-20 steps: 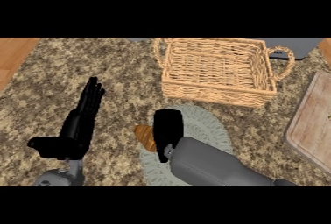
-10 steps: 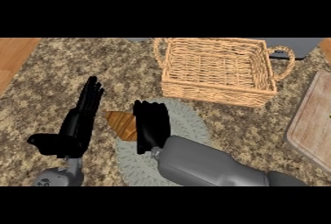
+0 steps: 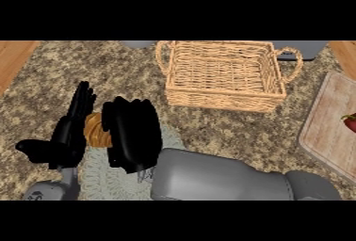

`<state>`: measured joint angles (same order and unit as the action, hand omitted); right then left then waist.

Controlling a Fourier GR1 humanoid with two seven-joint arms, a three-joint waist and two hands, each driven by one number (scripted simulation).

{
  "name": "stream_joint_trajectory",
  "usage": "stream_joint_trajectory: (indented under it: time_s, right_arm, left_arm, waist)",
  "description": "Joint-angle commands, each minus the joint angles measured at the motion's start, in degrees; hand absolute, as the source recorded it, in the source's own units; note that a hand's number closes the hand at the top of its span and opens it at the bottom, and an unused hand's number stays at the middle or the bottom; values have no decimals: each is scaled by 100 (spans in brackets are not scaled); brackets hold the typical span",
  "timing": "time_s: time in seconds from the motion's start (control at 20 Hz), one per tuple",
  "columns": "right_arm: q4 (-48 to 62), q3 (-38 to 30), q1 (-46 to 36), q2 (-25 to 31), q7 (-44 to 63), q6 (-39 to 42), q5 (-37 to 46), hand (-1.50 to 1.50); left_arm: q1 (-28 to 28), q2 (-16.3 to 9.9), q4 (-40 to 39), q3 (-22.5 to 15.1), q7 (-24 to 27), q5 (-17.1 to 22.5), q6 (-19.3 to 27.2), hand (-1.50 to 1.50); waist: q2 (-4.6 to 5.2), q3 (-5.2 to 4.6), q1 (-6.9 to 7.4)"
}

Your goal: Pick the croissant from the placemat and place it in the basket

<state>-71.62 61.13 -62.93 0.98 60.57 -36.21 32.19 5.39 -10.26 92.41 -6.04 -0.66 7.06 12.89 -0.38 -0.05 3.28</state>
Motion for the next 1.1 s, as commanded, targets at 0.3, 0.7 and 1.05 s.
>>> stream_joint_trajectory:
  time_s: [0.3, 0.7, 1.05]
  right_arm:
    - [-205, -735, -650, -94, 1961, 135, 314, 150]
    - [-109, -863, -265, 4, 2102, 1242, 1091, 150]
    - [-525, -1538, 387, 410, 1445, 1263, 1318, 150]
  left_arm:
    - [-280, -114, 179, 138, 26, 150, -180, 0]
    - [-411, 132, 278, -13, 65, -70, 86, 0]
    - [-416, 98, 242, 99, 130, 19, -79, 0]
  waist:
    - [-32, -4, -203]
    - [-28, 5, -421]
    - [4, 6, -393]
